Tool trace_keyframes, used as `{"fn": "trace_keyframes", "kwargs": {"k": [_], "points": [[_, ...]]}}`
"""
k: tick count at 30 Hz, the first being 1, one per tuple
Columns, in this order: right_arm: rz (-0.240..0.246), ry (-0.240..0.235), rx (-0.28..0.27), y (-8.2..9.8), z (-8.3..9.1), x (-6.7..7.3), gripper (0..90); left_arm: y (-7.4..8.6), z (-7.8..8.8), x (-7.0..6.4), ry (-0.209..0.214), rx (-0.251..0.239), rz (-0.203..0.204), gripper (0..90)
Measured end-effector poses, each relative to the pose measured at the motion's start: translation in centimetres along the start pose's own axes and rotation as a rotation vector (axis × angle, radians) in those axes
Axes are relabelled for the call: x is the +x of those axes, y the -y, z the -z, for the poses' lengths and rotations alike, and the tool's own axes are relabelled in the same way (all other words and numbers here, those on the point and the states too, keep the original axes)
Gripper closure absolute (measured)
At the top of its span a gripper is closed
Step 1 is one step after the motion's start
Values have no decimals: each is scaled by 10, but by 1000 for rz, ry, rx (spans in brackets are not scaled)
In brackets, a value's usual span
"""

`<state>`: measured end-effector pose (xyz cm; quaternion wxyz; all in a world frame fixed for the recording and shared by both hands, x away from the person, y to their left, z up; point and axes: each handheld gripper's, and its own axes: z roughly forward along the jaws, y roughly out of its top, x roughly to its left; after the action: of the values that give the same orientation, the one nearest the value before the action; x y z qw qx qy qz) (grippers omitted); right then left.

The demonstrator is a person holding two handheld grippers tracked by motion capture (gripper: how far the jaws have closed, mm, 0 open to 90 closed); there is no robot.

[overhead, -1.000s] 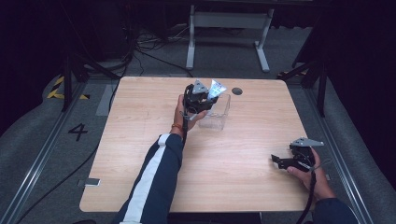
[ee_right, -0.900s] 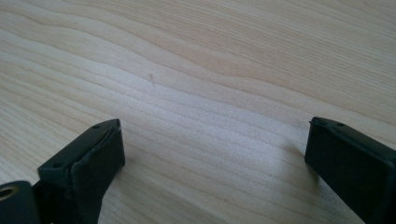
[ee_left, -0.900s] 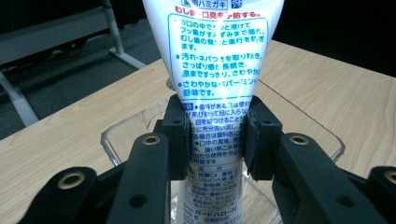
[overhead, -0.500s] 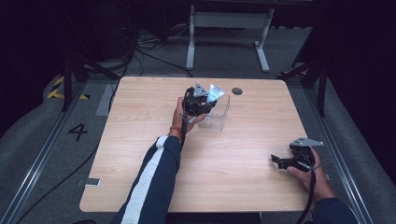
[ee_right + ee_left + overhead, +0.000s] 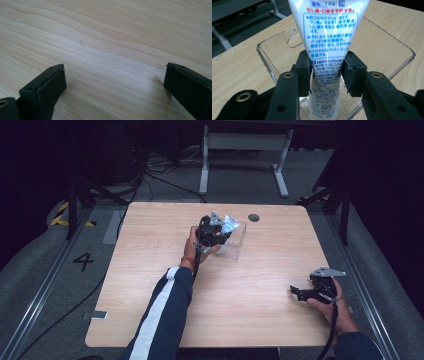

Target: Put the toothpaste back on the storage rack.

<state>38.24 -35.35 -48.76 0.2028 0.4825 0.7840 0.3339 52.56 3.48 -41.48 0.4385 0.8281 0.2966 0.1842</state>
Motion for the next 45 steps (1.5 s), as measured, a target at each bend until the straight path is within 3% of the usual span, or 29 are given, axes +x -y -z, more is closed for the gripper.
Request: {"fn": "trace_keyframes", "kwargs": {"k": [16, 19, 34, 45], "points": [[1, 0, 0, 0, 0, 0, 44, 0, 4, -5, -1, -2, -15, 568], [0, 0, 0, 0, 0, 0, 44, -1, 7, -4, 0, -20, -18, 576], [2, -1, 0, 0, 0, 0, 43, -2, 14, -7, 5, -14, -33, 578], [2, -1, 0, 0, 0, 0, 43, -5, 25, -12, 14, 0, -85, 578]]}}
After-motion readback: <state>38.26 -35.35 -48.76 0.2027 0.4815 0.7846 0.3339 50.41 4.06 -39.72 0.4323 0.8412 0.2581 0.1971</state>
